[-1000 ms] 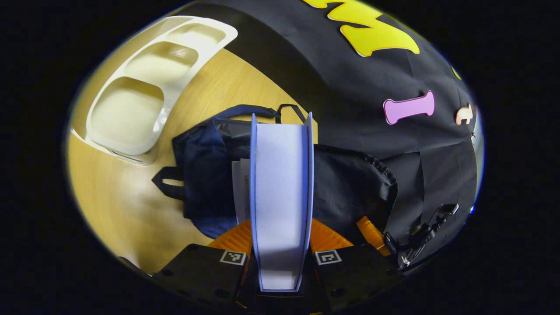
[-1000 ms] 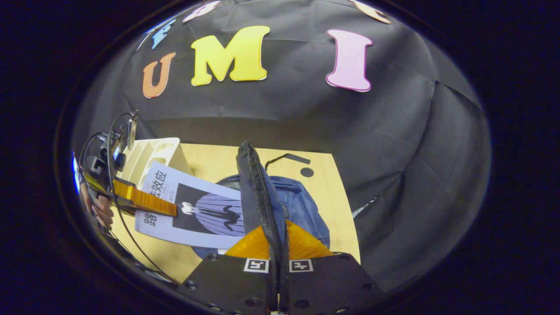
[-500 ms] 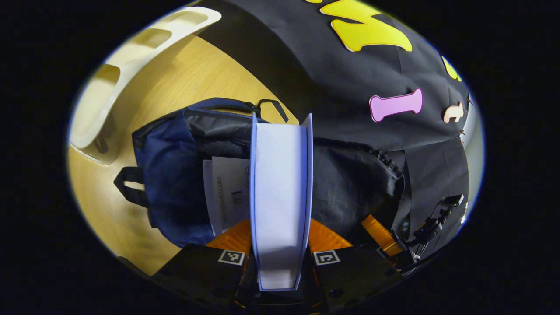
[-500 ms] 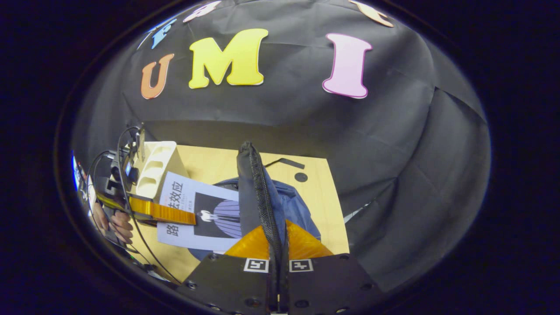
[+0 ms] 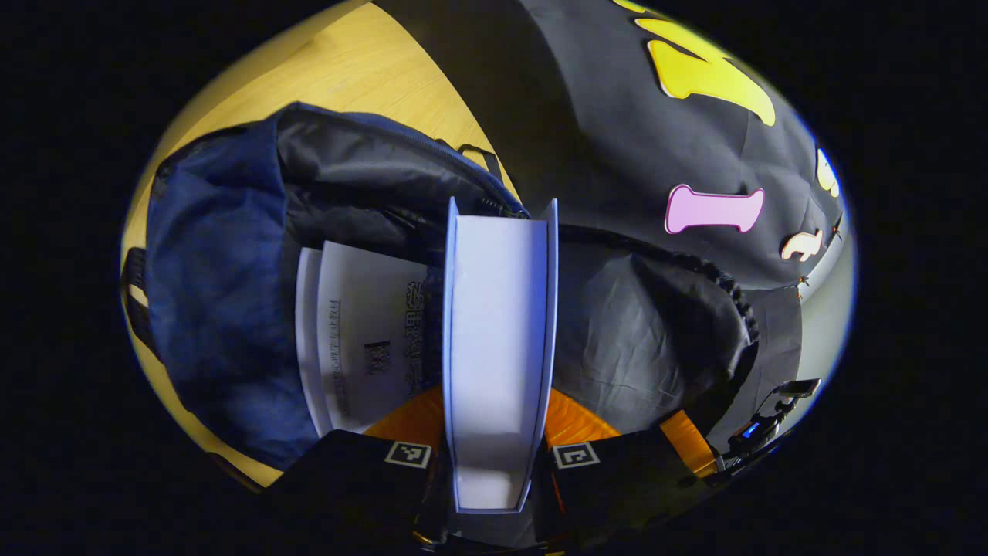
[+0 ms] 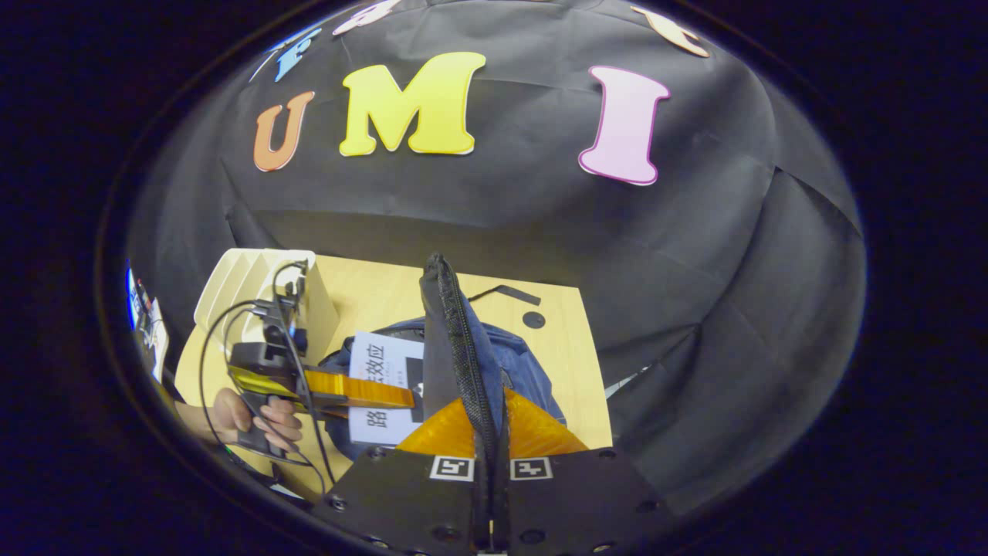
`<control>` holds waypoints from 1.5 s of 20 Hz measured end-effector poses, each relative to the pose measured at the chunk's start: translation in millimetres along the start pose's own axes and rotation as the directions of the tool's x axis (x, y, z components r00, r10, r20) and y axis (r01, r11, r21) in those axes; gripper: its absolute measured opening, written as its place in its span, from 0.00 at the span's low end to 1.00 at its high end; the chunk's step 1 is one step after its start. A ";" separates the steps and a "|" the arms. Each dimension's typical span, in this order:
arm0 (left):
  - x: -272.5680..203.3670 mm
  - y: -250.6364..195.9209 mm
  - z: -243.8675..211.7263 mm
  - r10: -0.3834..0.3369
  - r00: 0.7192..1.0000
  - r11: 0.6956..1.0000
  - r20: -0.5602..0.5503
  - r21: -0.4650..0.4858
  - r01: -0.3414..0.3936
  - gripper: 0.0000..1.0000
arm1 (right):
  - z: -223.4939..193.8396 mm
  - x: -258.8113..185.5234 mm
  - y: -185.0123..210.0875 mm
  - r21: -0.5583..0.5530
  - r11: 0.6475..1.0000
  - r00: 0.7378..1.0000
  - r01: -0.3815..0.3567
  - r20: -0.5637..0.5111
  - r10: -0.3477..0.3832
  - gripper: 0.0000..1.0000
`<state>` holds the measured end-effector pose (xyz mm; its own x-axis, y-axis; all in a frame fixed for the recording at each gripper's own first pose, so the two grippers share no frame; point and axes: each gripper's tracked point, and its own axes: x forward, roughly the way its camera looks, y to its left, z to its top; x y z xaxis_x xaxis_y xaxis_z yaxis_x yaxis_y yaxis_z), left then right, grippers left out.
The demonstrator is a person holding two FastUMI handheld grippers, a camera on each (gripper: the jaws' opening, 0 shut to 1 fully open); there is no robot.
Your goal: Open the schoolbag, grab two books from the bookshelf and put them into the schoolbag.
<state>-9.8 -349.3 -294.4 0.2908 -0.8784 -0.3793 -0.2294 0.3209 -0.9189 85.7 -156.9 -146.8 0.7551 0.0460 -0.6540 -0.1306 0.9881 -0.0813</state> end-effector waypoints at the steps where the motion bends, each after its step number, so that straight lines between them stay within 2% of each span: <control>1: 5.5 5.8 -0.8 0.001 1.000 1.000 -0.010 0.007 -0.001 0.41 | -0.8 1.2 1.6 -0.004 1.000 1.000 -0.001 0.001 0.001 0.02; 4: 21.7 14.8 -1.9 -0.027 0.999 0.999 -0.033 -0.047 0.025 0.45 | -1.5 2.9 5.3 -0.006 1.000 1.000 -0.010 -0.009 0.010 0.02; 5: 21.7 20.6 -2.3 -0.009 0.999 0.998 -0.042 -0.061 0.006 0.45 | -2.4 3.4 6.0 -0.007 1.000 1.000 -0.012 -0.009 0.012 0.02; 6: 23.2 26.5 -2.8 0.013 0.999 0.998 -0.049 -0.066 -0.016 0.50 | -2.9 4.5 7.7 -0.006 1.000 1.000 -0.016 -0.013 0.016 0.02; 7: 25.6 28.4 -6.2 0.018 0.997 0.997 -0.072 -0.074 -0.023 0.59 | -4.8 4.9 9.2 -0.005 1.000 1.000 -0.022 -0.017 0.021 0.02; 9: 21.7 30.7 -9.2 0.042 0.994 0.995 -0.101 -0.084 -0.050 0.63 | -4.5 6.9 11.6 -0.001 1.000 1.000 -0.026 -0.017 0.025 0.02; 11: 16.3 39.2 -11.6 0.113 0.986 0.991 -0.123 -0.055 -0.120 0.67 | -5.9 7.7 11.1 0.005 1.000 0.999 -0.030 -0.018 0.030 0.02; 12: 11.3 45.9 -13.8 0.169 0.976 0.984 -0.136 -0.031 -0.175 0.79 | -7.5 8.0 12.8 0.010 0.999 0.999 -0.034 -0.020 0.034 0.02; 13: 5.8 49.1 -13.4 0.213 0.967 0.976 -0.140 -0.015 -0.217 0.83 | -7.1 8.9 14.8 0.014 0.999 0.999 -0.037 -0.021 0.037 0.02; 16: -19.7 55.3 -6.9 0.353 0.929 0.935 -0.116 0.074 -0.346 0.81 | -7.6 8.8 19.2 0.016 0.999 0.999 -0.043 -0.014 0.043 0.02; 19: -57.8 49.0 6.3 0.468 0.883 0.867 -0.041 0.218 -0.449 0.81 | -8.3 7.4 25.6 0.017 0.998 0.998 -0.055 -0.006 0.055 0.02; 21: -82.0 40.2 20.9 0.531 0.846 0.788 0.048 0.340 -0.514 0.81 | -8.6 6.6 31.2 0.024 0.998 0.998 -0.065 0.001 0.065 0.02; 23: -108.8 26.7 34.3 0.567 0.811 0.695 0.148 0.442 -0.567 0.81 | -10.7 4.7 37.6 0.025 0.997 0.997 -0.076 0.005 0.076 0.02; 28: -172.4 -6.2 53.2 0.566 0.751 0.549 0.340 0.525 -0.651 0.81 | -16.6 0.1 63.4 0.030 0.993 0.993 -0.118 0.014 0.118 0.02; 30: -196.2 -15.4 51.5 0.577 0.734 0.525 0.359 0.526 -0.669 0.81 | -23.3 0.5 79.2 0.028 0.989 0.990 -0.142 0.005 0.142 0.02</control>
<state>-15.5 -163.6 -211.4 0.4144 -0.3327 -0.8471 0.1737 0.9426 -0.2852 60.7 -82.0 -171.0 0.7323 0.1867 -0.6549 -0.2186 0.9752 0.0336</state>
